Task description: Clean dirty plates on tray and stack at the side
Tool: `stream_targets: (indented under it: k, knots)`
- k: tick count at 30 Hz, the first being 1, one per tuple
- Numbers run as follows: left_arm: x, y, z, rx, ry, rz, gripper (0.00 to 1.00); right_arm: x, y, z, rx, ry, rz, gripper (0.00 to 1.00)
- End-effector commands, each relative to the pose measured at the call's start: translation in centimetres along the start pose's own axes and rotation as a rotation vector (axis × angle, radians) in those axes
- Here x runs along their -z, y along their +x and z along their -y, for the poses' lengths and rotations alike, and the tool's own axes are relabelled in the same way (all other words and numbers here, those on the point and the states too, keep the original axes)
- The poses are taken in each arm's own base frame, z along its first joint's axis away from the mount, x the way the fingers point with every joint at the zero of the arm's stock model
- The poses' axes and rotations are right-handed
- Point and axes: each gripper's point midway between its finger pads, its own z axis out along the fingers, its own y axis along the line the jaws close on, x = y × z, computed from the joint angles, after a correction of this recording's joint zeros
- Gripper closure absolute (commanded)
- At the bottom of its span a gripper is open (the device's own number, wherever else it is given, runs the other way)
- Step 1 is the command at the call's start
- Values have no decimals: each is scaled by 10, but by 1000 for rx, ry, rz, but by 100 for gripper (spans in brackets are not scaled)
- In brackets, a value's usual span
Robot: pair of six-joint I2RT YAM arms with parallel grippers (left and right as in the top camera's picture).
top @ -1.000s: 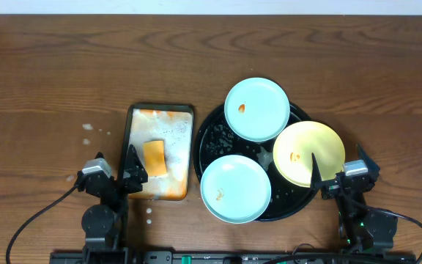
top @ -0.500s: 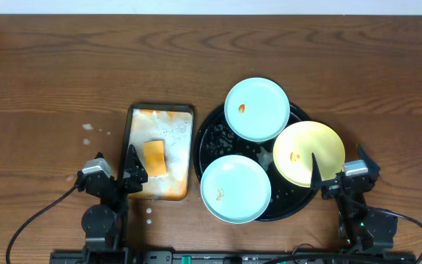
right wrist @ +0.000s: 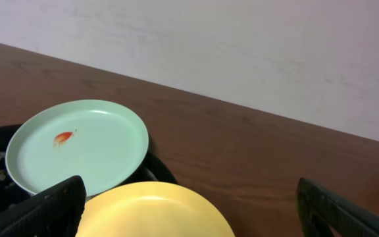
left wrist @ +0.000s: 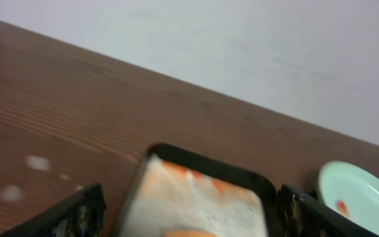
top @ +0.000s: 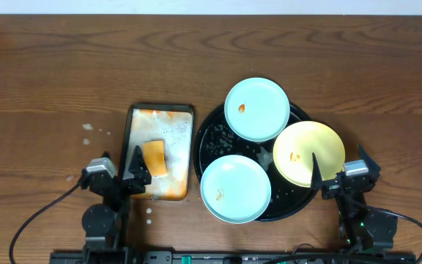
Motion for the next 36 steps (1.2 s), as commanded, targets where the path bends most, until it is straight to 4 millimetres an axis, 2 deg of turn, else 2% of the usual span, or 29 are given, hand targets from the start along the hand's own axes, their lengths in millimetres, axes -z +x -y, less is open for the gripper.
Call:
stream_targets:
  k: [1,5,7,9,13,17,19,22,26,28,32,36]
  knots:
    - [-1,29,19,19,127,-121,16,0,-3,-1,-15,-10,13,1]
    - [0,38,27,45,171,-180,16,3,-29,-21,-126,-140,117,1]
    - [1,34,34,86,194,-193,16,6,-42,-25,-171,-178,150,1]
    - [2,16,40,102,204,-169,16,11,-60,-23,-201,-181,180,1]
    - [7,-45,61,90,237,-82,16,20,-100,-19,-194,-184,202,1]
    - [3,-87,75,96,220,-129,16,16,-123,-24,-230,-250,65,1]
    - [-2,-97,79,104,192,-200,16,9,-129,-27,-267,-288,-49,1]
    - [-11,-103,81,126,122,-375,16,-6,-129,-29,-346,-324,-275,1]
    - [-19,-90,76,155,25,-608,16,-22,-111,-29,-467,-325,-626,1]
    - [-20,-81,73,165,-7,-686,16,-29,-103,-29,-498,-321,-742,1]
    - [-23,-70,74,186,-9,-754,16,-51,-88,-27,-526,-324,-861,1]
    - [-13,-59,90,254,68,-839,16,-63,-75,-41,-619,-394,-930,1]
